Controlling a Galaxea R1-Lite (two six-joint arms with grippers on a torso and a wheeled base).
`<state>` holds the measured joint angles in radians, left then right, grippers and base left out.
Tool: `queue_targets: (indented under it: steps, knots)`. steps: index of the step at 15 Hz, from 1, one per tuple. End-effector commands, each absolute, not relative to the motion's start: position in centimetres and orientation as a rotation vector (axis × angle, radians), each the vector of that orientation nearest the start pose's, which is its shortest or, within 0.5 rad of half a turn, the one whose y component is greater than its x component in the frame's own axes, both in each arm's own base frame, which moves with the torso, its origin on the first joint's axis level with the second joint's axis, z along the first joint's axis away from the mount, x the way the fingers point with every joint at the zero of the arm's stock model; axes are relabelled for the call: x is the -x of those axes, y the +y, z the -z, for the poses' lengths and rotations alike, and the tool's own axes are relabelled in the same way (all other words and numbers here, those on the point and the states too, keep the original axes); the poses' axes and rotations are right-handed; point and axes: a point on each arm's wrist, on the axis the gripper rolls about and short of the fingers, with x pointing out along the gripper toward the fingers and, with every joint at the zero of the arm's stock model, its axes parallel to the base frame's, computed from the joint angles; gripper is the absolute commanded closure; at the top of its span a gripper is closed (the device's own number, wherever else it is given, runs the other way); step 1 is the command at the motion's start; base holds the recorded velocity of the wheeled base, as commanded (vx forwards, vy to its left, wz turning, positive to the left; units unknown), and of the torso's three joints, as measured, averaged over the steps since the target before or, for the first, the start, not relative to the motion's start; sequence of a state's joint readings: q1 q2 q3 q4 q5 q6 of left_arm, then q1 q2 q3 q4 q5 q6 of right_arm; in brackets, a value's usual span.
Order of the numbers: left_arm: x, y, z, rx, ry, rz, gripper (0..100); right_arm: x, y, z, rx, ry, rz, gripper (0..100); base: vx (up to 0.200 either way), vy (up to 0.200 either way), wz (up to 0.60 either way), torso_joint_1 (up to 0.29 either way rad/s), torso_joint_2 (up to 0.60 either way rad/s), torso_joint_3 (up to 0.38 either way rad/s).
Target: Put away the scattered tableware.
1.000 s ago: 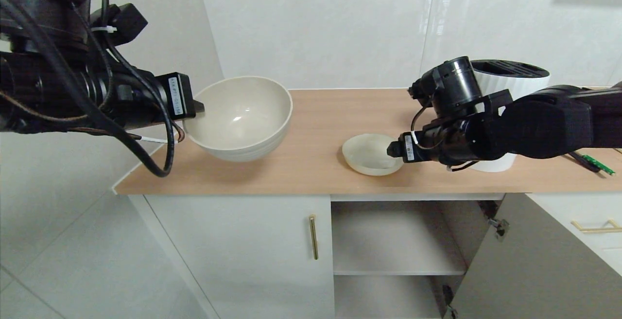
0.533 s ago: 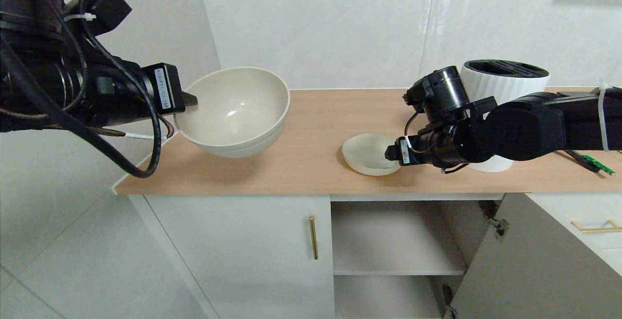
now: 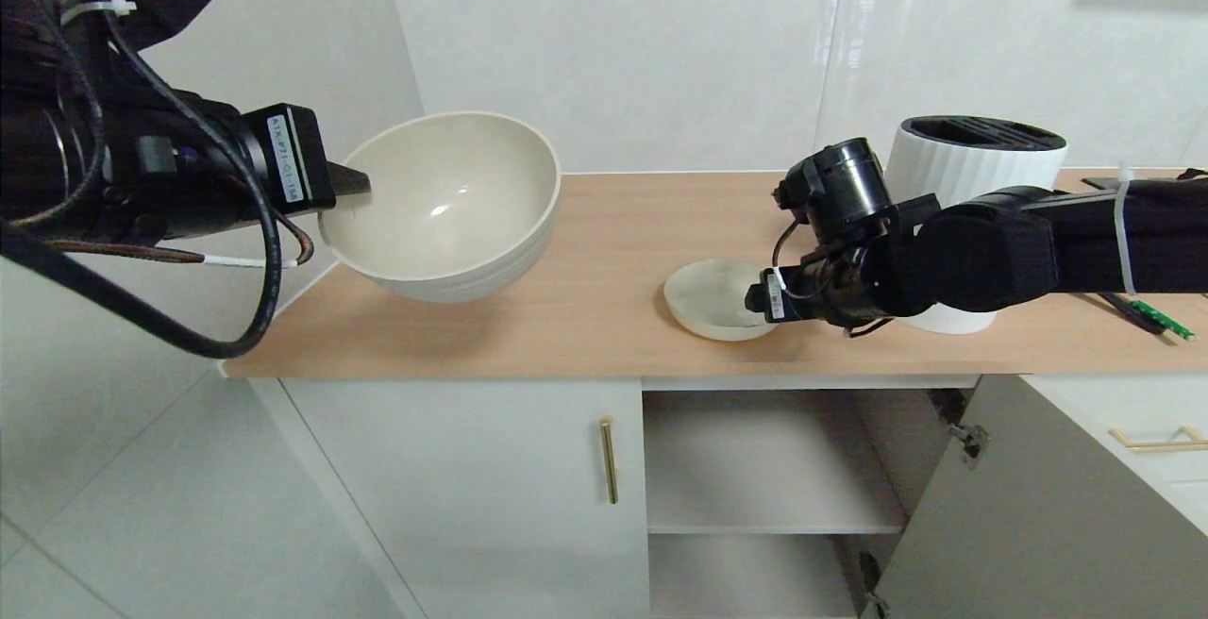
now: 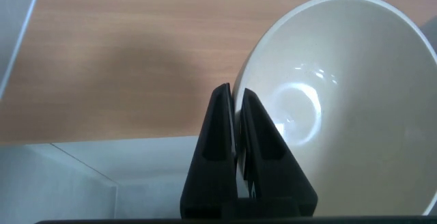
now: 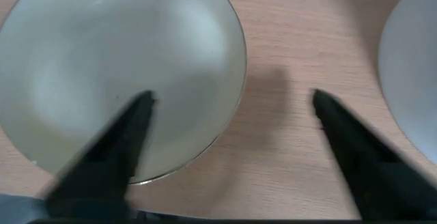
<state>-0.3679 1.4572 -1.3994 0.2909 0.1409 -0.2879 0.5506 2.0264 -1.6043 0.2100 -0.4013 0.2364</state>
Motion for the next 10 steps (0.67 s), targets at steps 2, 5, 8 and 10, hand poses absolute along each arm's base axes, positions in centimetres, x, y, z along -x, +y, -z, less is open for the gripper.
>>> queue_targets:
  steps: [2,5,8,10]
  knots:
    - [-22.3,-8.7,-32.7,0.189,0.384,0.190,100,-35.0,20.5,-20.1,0.062,0.593,-0.076,100,0.000,0.000,0.00,0.000,0.00,0.000]
    - [-22.1,-9.0,-32.7,0.186,0.386,0.202,100,-35.0,20.5,-20.0,0.061,0.618,-0.074,100,0.000,0.000,0.00,0.000,0.00,0.000]
    - [-22.2,-9.0,-32.5,0.184,0.392,0.202,100,-33.9,19.6,-23.5,-0.019,0.547,-0.104,100,0.000,0.000,0.00,0.000,0.00,0.000]
    - [-22.2,-9.1,-32.3,0.181,0.400,0.204,100,-31.7,18.4,-26.4,-0.063,0.499,-0.142,100,0.000,0.000,0.00,0.000,0.00,0.000]
